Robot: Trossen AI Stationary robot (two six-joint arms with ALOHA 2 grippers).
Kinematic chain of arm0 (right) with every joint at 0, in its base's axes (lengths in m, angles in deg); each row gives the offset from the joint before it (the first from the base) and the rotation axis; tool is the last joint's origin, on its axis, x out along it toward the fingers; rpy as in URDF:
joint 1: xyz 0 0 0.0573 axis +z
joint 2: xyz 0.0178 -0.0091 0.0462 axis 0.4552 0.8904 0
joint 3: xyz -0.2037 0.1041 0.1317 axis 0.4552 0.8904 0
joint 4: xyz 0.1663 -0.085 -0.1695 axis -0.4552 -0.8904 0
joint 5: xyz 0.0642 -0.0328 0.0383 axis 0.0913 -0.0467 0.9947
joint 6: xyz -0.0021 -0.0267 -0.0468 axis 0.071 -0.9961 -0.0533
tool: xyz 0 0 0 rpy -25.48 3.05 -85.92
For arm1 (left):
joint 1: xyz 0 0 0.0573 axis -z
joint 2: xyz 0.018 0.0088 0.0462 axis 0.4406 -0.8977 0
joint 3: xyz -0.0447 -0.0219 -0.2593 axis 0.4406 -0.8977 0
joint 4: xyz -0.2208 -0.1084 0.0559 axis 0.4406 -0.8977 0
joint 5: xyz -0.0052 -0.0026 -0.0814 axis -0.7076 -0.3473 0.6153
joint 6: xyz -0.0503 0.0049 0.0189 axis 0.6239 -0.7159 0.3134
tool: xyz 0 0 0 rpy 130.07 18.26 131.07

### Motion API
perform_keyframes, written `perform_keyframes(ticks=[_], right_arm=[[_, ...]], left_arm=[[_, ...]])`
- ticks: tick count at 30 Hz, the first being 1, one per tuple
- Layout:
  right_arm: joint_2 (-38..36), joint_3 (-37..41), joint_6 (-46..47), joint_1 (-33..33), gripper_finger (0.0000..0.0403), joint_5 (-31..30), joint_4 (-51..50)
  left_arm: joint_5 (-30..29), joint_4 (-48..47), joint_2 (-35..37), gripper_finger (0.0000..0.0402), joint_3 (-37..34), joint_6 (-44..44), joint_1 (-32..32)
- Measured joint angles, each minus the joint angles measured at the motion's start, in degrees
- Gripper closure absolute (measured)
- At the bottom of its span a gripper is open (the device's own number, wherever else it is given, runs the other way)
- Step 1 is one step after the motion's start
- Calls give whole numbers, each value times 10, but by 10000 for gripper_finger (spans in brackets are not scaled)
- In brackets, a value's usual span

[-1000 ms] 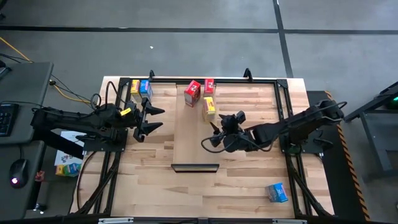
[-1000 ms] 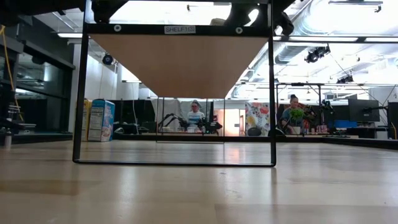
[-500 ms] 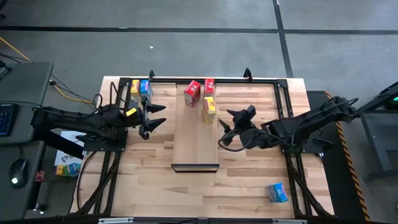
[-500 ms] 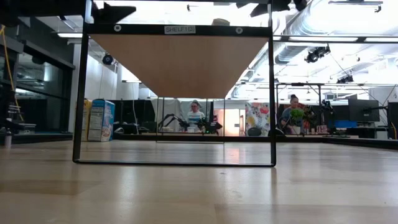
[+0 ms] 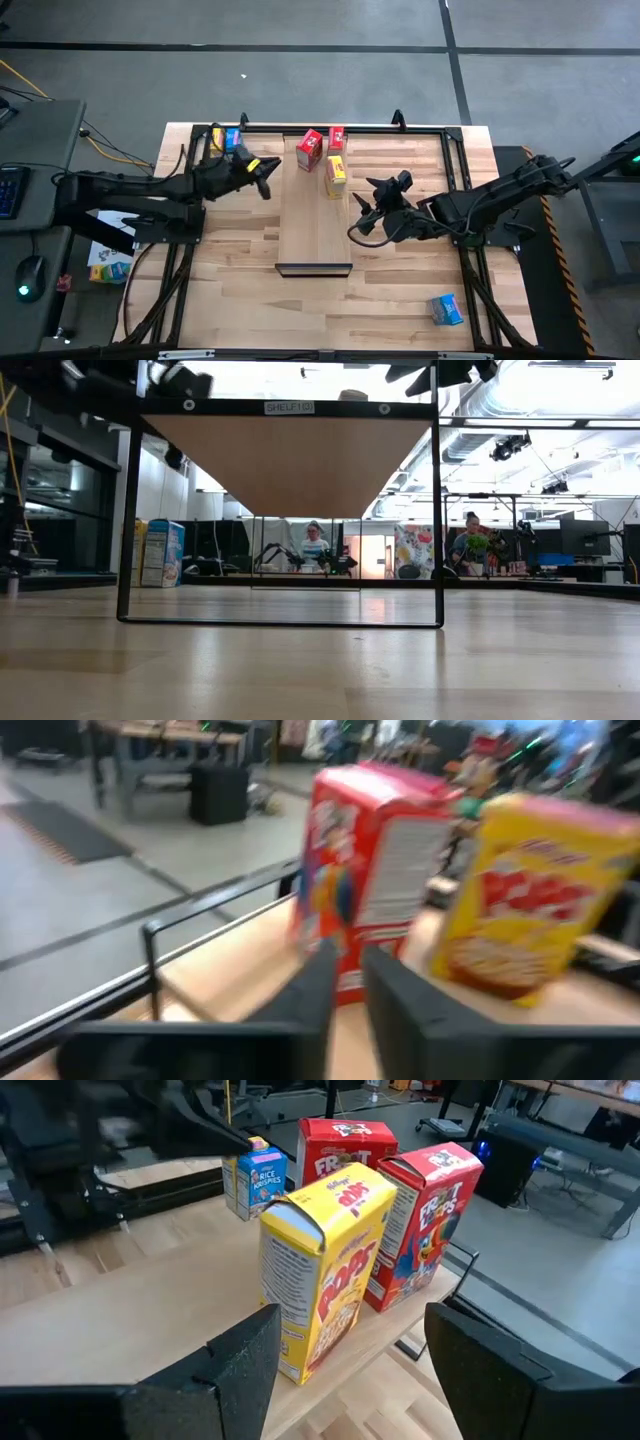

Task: Stack cereal on shelf
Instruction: Adjust the red cereal box on the shelf

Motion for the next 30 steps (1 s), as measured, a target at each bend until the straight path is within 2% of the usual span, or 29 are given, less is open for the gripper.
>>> perform_keyframes(ticks=[2,16,21,30], right_arm=[[0,0,13,0,163,0,0],[0,0,41,0,163,0,-19],[0,0,45,0,163,0,-28],[0,0,49,0,163,1,-33]], left_arm=[[-6,0,-29,387,11,3,-14],[-5,38,-181,401,75,-6,-58],[-21,42,-210,401,93,-19,-59],[2,32,-214,401,100,-10,-38]])
